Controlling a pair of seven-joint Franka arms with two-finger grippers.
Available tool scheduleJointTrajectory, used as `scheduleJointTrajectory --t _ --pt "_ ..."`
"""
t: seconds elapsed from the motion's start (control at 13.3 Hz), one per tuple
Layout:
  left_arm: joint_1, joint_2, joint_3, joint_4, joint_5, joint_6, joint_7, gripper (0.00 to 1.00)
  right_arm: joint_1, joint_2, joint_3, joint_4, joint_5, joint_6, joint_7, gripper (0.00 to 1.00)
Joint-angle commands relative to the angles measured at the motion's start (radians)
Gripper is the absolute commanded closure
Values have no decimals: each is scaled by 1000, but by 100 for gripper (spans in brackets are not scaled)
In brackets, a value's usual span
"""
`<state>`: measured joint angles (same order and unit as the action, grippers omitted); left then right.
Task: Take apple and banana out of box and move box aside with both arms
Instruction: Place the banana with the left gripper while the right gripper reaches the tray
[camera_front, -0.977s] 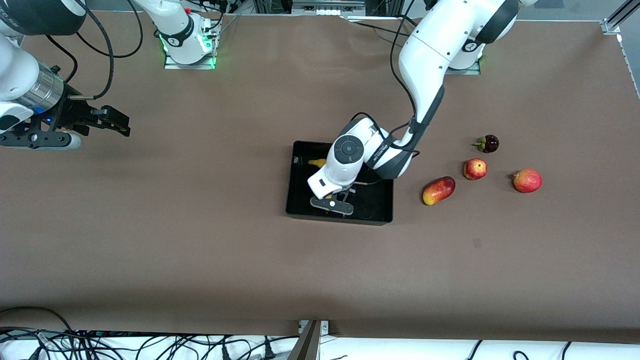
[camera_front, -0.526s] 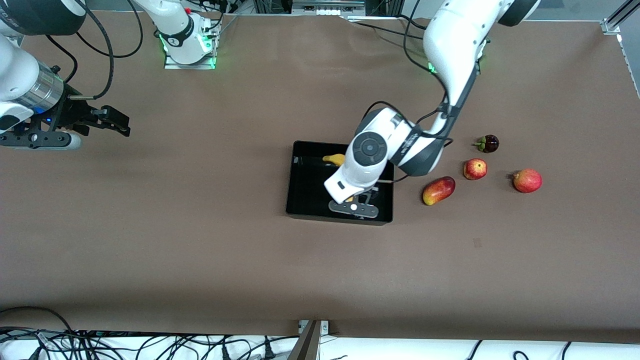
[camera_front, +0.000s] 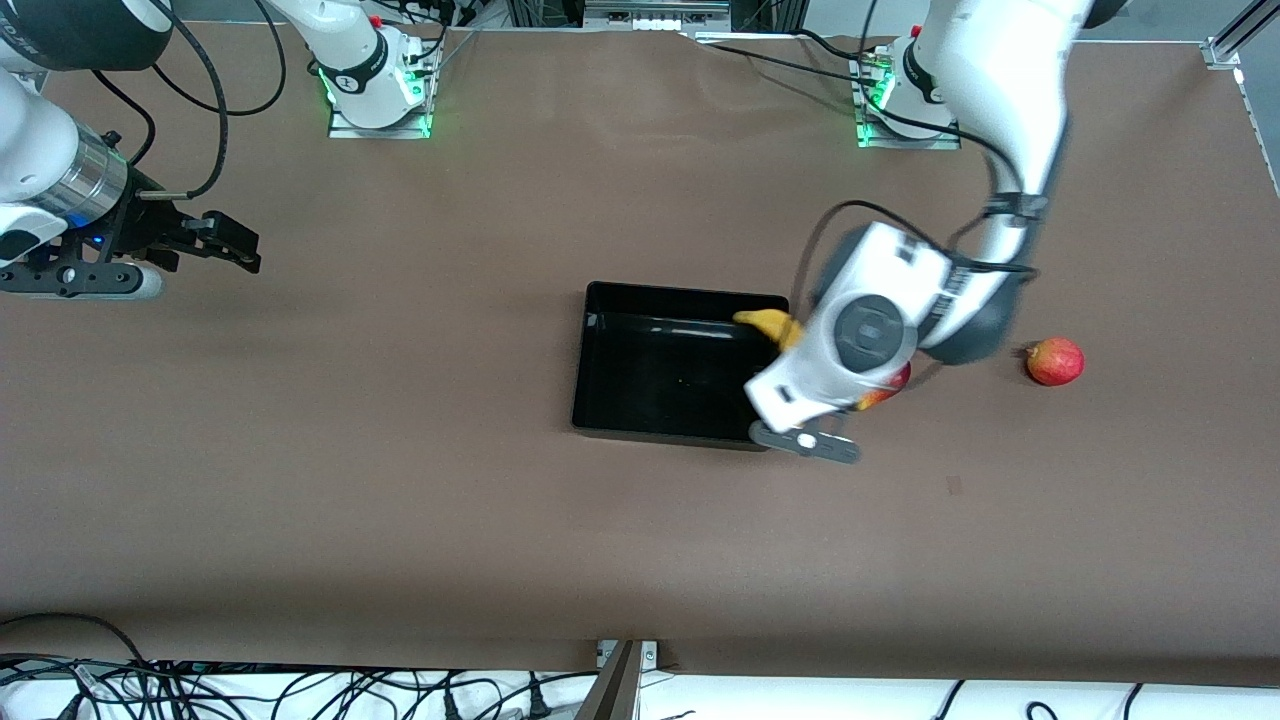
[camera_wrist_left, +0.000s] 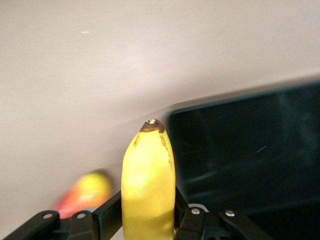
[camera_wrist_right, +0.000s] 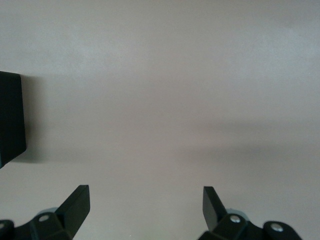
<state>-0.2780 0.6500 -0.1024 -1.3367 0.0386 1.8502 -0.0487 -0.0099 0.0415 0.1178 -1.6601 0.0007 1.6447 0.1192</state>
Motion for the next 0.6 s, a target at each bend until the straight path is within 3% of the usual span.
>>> scheduleJointTrajectory --t 0.0,0.15,0.38,0.53 --pt "121 -15 -2 -21 61 -37 340 99 -7 -12 10 -15 1 4 -13 0" --pt "193 32 -2 -22 142 12 587 99 -7 -9 11 -15 1 7 -12 0" --pt "282 98 -3 -24 145 153 934 97 -5 6 16 -15 1 13 -12 0" --pt "284 138 -3 -32 147 231 1105 94 -2 35 22 -15 1 26 -12 0"
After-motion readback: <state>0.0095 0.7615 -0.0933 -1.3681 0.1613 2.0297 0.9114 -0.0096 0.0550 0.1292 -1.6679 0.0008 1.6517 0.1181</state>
